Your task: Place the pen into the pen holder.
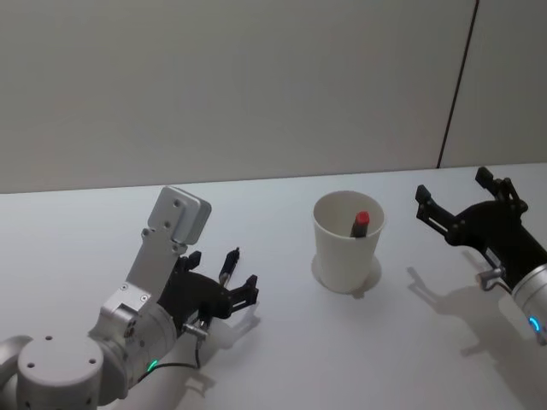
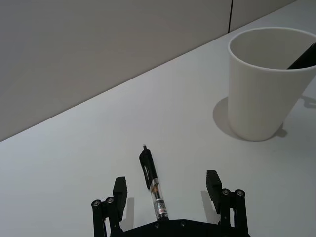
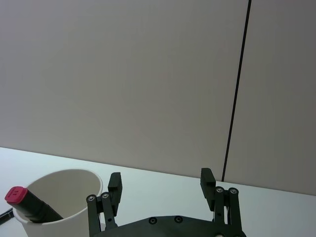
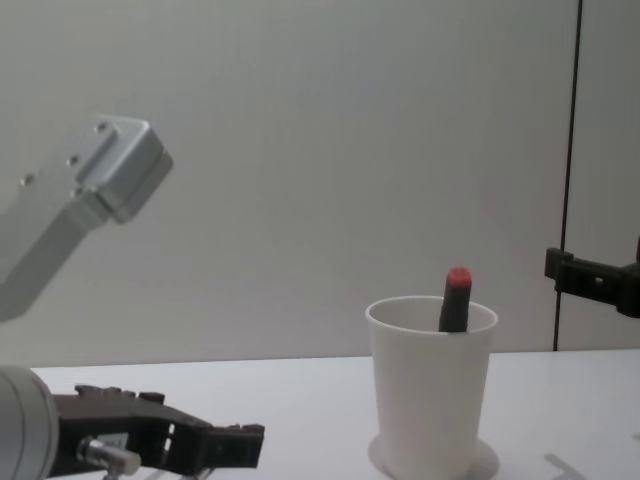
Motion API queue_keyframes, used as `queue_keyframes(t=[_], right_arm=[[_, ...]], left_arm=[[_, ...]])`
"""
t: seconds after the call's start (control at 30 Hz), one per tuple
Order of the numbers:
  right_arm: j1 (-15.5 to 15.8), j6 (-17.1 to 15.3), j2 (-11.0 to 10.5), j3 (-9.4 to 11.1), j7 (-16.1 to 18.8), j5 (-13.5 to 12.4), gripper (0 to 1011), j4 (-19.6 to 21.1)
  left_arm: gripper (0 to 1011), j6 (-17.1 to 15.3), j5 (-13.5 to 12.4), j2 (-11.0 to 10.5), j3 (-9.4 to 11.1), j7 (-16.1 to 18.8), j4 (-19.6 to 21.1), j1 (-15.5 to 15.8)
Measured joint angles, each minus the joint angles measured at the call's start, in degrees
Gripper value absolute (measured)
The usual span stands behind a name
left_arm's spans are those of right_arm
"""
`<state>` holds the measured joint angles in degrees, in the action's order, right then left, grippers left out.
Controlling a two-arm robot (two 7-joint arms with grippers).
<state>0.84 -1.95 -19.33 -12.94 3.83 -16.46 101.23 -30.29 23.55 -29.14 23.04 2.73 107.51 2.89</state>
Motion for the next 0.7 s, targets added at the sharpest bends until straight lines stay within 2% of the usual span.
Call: queue_keyframes(t=[0.33, 0.7], right_arm=[[0.0, 0.0, 0.0, 0.0, 0.0, 0.0, 1002, 0.0], [0.0, 0.0, 0.0, 0.0, 0.0, 0.0, 1001, 0.0]], left_arm=[[1001, -2.5, -1.4, 1.3, 0.3, 0.0, -0.6, 0.7], [1001, -4.9, -1.6, 2.7, 0.3, 0.6, -0.9, 1.1]])
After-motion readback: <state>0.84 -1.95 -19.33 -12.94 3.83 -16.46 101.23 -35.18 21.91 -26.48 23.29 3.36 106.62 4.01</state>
